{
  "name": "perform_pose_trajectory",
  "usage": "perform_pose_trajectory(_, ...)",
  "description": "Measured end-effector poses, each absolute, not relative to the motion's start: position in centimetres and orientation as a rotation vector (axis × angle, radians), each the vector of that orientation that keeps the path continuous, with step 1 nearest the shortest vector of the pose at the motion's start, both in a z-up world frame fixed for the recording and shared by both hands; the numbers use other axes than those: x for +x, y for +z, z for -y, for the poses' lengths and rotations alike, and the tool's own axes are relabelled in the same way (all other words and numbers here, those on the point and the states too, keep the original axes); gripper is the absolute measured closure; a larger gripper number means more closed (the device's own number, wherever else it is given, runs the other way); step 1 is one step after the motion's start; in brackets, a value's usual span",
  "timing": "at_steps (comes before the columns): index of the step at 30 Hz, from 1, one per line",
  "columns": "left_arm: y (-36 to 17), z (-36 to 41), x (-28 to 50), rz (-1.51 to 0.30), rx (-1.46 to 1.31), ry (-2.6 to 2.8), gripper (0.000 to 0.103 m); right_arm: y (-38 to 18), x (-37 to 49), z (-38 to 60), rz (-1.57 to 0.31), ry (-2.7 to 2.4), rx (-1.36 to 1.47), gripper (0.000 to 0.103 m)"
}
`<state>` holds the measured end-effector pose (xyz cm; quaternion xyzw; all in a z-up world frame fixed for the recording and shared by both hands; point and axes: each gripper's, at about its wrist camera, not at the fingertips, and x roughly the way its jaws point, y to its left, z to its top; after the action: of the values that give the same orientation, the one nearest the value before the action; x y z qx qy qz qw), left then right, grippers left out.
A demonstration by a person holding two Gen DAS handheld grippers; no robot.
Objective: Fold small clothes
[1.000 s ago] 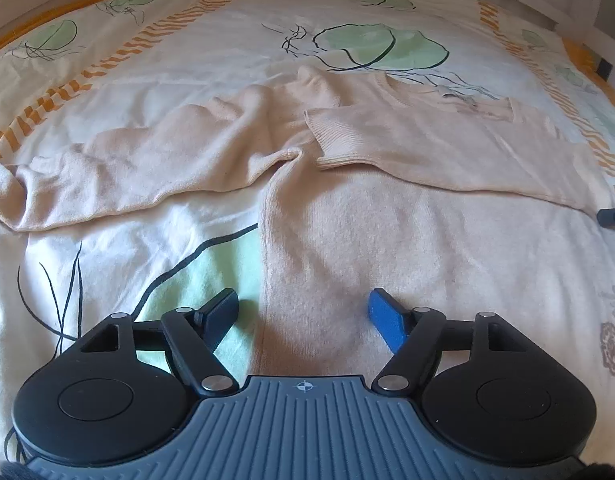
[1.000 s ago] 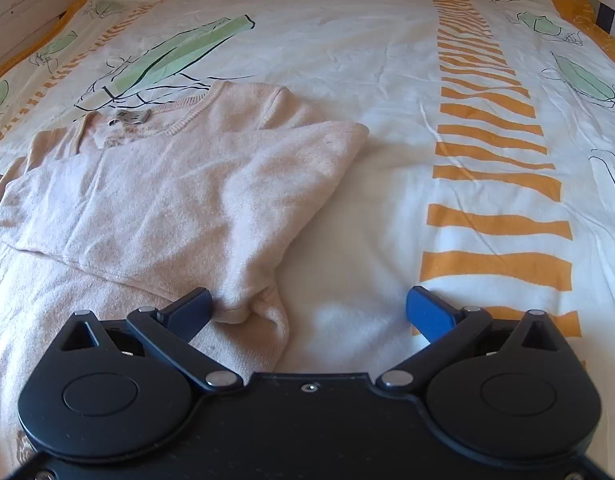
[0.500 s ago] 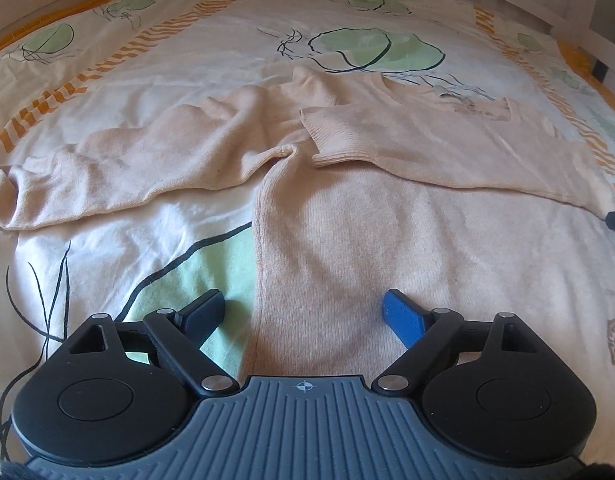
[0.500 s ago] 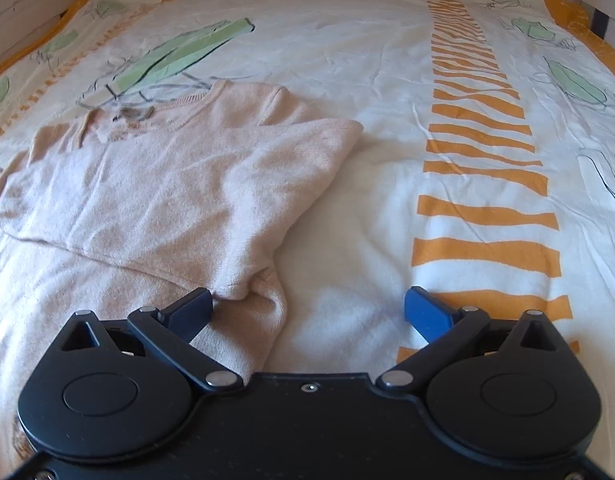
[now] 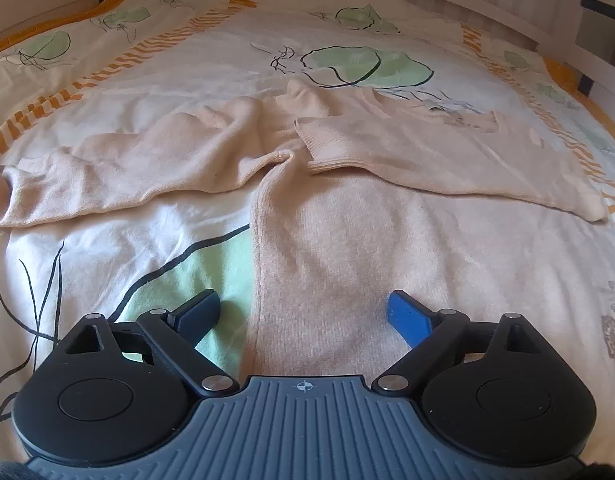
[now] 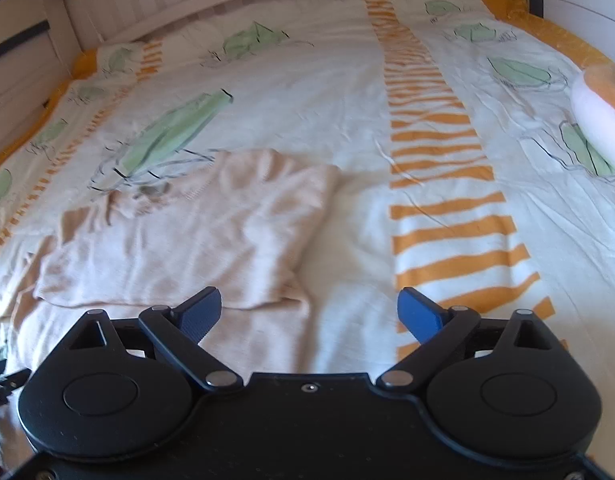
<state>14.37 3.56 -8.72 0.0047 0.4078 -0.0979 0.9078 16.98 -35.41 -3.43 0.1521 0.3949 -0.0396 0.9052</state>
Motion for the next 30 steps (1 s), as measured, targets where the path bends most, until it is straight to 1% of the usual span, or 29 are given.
perform_pose_trajectory(7, -8.9, -3.2, 14.5, -0.839, -0.002, -0.199, 0.001, -1.8, 18.9, 31.8, -0.77, 0.036, 0.28, 0.003)
perform_pose_trajectory(12, -8.7, -3.0, 14.9, -0.857, 0.011, -0.194, 0.001, -2.1, 20.9, 28.8, -0.766, 0.103, 0.212, 0.003)
perform_pose_trajectory(14, -8.5, -3.3, 14.9, -0.853, -0.009, -0.194, 0.002, -2.6, 21.3, 27.8, -0.757, 0.124, 0.191, 0.003)
perform_pose_trajectory(15, -8.3, -3.6, 14.8, -0.849, -0.023, -0.193, 0.005, -3.0, 21.2, 27.3, -0.746, 0.133, 0.18, 0.003)
perform_pose_trajectory(16, -8.0, -3.9, 14.8, -0.843, -0.043, -0.19, 0.009, -3.3, 21.1, 27.0, -0.734, 0.139, 0.171, 0.003)
perform_pose_trajectory(17, -7.6, -4.4, 14.8, -0.837, -0.064, -0.183, 0.016, -3.6, 20.8, 26.8, -0.715, 0.143, 0.162, 0.003)
perform_pose_trajectory(20, -5.9, -6.3, 14.9, -0.797, -0.116, -0.131, 0.017, -4.4, 20.0, 26.9, -0.672, 0.14, 0.171, 0.003)
perform_pose_trajectory(23, -4.1, -9.0, 15.7, -0.76, -0.153, -0.074, 0.016, -4.7, 20.2, 27.3, -0.675, 0.14, 0.208, 0.003)
perform_pose_trajectory(30, -2.8, -17.1, 18.2, -0.741, -0.309, 0.141, 0.016, -4.5, 20.6, 26.1, -0.63, 0.156, 0.141, 0.003)
